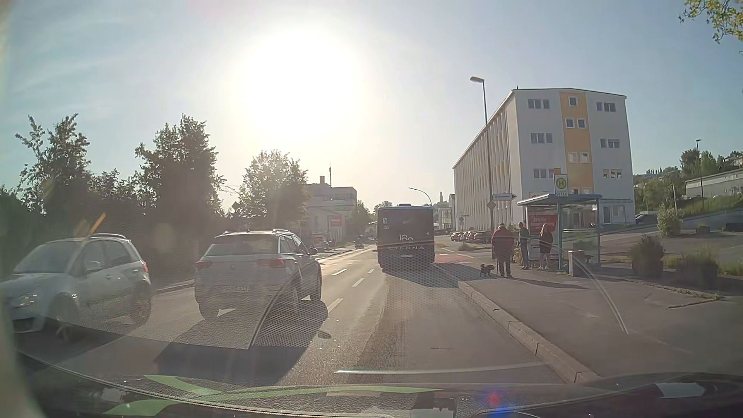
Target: Follow the waypoints while adhering to traffic rules and regulations
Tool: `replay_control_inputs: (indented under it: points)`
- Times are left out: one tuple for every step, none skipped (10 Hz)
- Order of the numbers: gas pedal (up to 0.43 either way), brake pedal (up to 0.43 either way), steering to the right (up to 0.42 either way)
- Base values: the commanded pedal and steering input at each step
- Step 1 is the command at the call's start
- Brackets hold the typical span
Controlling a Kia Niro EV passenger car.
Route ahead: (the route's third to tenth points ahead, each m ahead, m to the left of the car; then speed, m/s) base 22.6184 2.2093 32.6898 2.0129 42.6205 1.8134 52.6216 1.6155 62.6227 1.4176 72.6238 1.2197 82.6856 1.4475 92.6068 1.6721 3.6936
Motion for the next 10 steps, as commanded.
replay_control_inputs:
  points:
    - [0.15,0.0,-0.012]
    - [0.15,0.0,-0.012]
    - [0.15,0.0,-0.012]
    - [0.138,0.0,-0.012]
    - [0.13,0.0,-0.014]
    - [0.13,0.0,-0.014]
    - [0.118,0.0,-0.015]
    - [0.098,0.0,-0.014]
    - [0.079,0.0,-0.014]
    - [0.067,0.0,-0.014]
